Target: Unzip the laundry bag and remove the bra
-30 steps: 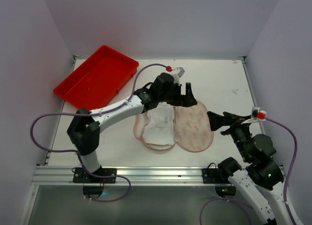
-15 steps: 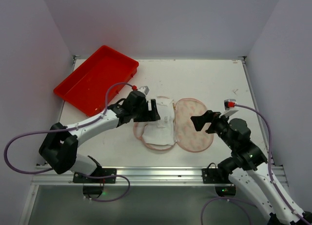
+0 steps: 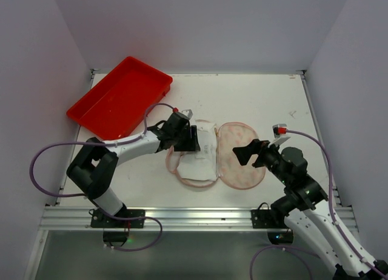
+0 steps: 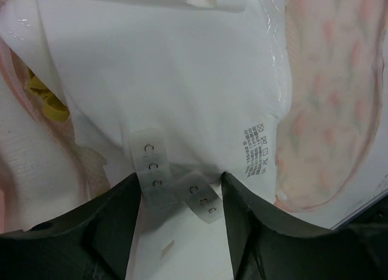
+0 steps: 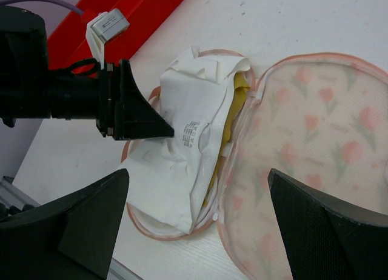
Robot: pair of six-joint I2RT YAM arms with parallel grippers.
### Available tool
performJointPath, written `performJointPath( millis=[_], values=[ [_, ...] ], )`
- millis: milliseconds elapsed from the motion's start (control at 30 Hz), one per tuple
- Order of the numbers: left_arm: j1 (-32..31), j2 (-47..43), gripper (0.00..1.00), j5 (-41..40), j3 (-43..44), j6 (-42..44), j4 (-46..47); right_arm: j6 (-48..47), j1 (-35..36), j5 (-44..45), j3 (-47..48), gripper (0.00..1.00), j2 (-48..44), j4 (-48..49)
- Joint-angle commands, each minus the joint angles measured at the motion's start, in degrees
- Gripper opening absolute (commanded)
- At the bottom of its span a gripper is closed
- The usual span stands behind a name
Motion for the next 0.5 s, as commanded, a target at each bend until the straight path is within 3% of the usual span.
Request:
performJointPath(
  millis=[0,200,467],
  values=[
    [0.2,0.1,0.57,1.6,2.7,1.3,4.0,0.4,0.0,-1.4,-0.5,0.99,-0.4,2.1],
    [0.1,0.9,0.30,3.7,3.3,0.7,4.8,0.3,-0.1,-0.8,-0.4,0.99,-0.2,2.2],
    [0.0,1.3,0.07,5.2,3.2,0.6,5.1,0.2,0.0,-0.8,-0.4,0.99,-0.1,2.2]
  ],
)
